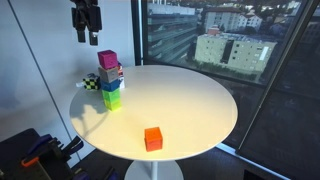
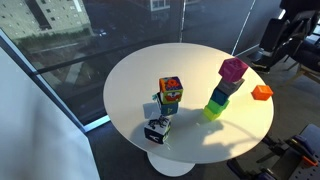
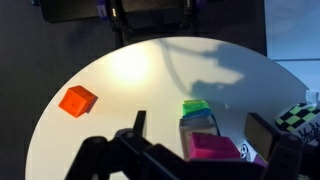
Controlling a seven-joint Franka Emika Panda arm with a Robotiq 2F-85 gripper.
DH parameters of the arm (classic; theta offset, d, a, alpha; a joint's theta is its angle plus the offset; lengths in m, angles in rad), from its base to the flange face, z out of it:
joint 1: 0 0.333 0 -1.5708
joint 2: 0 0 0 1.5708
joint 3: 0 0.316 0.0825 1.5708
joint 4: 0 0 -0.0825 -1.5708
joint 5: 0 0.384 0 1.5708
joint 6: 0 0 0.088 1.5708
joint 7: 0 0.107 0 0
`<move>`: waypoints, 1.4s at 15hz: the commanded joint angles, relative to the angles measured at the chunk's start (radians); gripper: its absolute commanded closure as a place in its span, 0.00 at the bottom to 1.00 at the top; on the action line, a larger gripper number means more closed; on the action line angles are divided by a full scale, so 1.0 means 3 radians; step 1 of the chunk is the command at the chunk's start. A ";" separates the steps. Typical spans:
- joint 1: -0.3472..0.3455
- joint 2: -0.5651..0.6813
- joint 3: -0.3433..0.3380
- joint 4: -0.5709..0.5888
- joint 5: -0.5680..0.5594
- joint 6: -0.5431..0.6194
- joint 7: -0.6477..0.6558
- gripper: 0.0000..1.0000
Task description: Put the pink block on the grey block
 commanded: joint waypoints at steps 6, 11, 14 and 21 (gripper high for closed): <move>-0.0024 -0.0560 -0.0045 -0.0229 -0.0146 -0.0165 -0.0230 0.00; -0.0019 -0.0805 -0.0083 -0.0322 -0.0141 -0.0141 -0.0394 0.00; -0.0020 -0.0925 -0.0109 -0.0371 -0.0141 -0.0113 -0.0482 0.00; -0.0022 -0.0966 -0.0109 -0.0367 -0.0092 -0.0130 -0.0480 0.00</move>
